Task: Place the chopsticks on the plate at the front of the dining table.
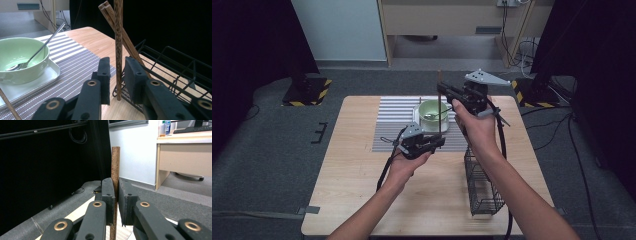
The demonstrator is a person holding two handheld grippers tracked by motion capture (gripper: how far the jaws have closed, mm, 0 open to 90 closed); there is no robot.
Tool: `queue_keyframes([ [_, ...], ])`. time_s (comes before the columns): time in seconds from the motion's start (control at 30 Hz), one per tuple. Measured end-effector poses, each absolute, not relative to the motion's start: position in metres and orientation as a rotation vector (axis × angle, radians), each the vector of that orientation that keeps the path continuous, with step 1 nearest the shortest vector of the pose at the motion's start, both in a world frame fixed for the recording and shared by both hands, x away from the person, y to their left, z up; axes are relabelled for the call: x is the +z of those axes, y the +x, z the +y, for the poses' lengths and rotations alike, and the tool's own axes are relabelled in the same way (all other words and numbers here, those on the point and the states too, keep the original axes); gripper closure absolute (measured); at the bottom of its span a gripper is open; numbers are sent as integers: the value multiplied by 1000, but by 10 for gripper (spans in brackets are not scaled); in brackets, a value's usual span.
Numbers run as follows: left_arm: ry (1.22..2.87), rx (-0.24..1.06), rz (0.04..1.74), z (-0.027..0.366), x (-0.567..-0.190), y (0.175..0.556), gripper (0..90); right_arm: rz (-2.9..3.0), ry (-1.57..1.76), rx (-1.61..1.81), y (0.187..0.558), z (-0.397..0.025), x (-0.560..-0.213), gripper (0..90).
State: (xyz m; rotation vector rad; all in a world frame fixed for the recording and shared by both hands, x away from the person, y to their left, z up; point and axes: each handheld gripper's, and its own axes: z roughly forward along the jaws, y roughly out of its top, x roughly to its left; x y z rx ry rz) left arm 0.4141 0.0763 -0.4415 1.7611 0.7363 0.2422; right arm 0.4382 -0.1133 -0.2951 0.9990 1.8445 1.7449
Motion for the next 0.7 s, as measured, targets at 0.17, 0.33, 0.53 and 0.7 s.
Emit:
queue_keyframes([
  [0.17,1771,246,729,76,-443,414,827,1848,994,1743,438,-113,-295,838],
  [0.33,1751,240,741,81,-446,416,860,1856,989,1744,438,-111,-296,814],
  [0.53,1714,244,826,94,-450,422,862,1869,968,1697,437,-111,-297,676],
  [0.7,1718,273,867,105,-449,425,862,1890,927,1603,433,-115,-299,587],
])
